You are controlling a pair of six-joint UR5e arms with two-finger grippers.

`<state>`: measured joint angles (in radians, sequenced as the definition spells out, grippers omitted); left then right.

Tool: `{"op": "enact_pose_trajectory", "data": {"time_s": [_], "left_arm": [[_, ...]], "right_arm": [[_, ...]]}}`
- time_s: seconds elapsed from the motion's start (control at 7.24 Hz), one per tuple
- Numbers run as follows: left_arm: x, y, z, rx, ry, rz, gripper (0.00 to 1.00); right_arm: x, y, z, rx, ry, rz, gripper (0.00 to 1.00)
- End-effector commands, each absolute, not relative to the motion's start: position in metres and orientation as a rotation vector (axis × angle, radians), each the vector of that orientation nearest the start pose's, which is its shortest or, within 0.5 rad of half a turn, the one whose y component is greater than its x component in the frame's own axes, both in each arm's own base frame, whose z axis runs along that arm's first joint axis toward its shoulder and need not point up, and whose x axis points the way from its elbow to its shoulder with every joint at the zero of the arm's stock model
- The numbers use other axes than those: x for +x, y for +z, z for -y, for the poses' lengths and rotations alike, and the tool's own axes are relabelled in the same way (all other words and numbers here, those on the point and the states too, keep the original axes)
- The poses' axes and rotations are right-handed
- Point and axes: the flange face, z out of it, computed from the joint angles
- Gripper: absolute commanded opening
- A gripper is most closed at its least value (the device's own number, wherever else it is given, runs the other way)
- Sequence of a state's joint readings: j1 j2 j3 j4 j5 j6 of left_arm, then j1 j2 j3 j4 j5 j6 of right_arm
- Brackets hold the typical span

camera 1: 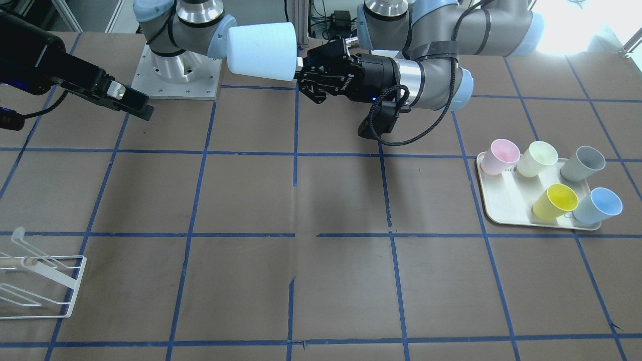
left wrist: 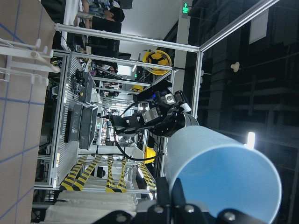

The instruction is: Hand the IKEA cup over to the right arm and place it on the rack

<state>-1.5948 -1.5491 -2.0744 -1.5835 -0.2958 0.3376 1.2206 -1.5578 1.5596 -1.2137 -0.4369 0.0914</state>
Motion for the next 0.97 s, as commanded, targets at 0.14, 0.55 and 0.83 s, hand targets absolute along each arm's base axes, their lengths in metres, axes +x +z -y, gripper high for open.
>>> {"op": "enact_pose_trajectory", "data": {"time_s": [0.14,0.55,0.83], "left_arm": [[-0.258,0.367,0.433,0.202,-0.091,1.266,0.0],[-0.268,0.357,0.435,0.177,-0.094,1.27,0.0],[-0.274,0.352,0.433,0.175,-0.11,1.271,0.0]], "right_arm": [[0.063,0.509,0.491,0.774,0.378,-1.736,1.0],[0.083,0.514,0.476,0.74,0.404,-1.782,1.0],[0.091,0.513,0.473,0.725,0.419,-1.798,1.0]]}}
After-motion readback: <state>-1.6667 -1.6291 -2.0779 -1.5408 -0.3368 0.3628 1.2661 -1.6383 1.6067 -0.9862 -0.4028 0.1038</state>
